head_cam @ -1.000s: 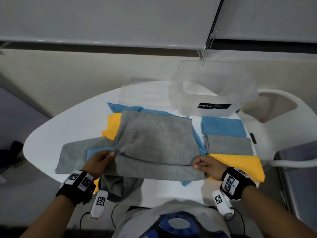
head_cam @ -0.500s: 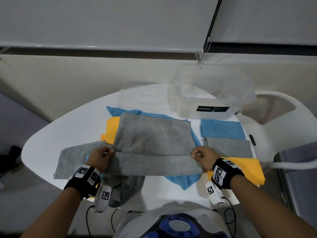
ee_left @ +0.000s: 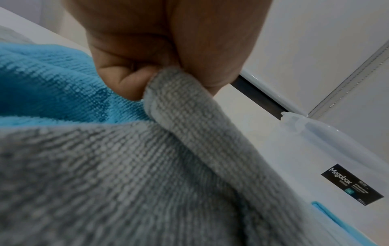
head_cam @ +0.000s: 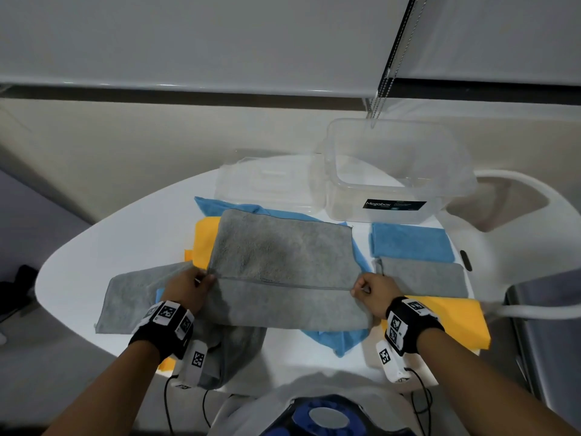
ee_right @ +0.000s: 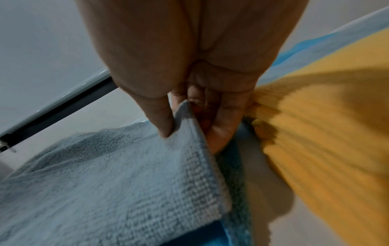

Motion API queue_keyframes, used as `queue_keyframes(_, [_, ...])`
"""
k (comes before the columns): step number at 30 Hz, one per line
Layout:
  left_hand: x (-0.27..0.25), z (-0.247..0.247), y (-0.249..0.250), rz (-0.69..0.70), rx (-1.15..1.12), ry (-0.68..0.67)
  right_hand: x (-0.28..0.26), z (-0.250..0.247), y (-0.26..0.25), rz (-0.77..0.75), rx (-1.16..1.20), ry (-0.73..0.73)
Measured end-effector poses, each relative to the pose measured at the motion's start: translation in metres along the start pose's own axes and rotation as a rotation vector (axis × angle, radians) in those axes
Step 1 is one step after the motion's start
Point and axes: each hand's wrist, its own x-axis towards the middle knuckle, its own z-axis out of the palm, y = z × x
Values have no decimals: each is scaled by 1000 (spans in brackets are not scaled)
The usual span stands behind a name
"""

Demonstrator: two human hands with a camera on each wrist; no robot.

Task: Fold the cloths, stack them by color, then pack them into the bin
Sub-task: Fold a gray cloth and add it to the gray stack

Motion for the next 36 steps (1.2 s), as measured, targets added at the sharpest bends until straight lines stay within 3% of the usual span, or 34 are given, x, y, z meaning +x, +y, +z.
queue_keyframes(9, [34, -24, 32, 51, -46, 113, 36, -40, -23, -33, -16, 137])
queue_keyframes(15, [89, -25, 76, 46, -65, 39, 87, -38, -37, -47, -37, 131])
queue_keyframes(21, [119, -13, 91, -15, -44, -80, 111, -25, -43, -75, -104, 8])
queue_keyframes(28, [129, -8, 93, -5, 115, -164, 133, -19, -40, 3, -178, -103])
queue_keyframes(33, [118, -16, 95, 41, -15, -45, 133, -26, -33, -13, -193, -58])
queue_keyframes(36, [105, -28, 94, 97, -39, -13, 124, -32, -24, -29, -92, 66])
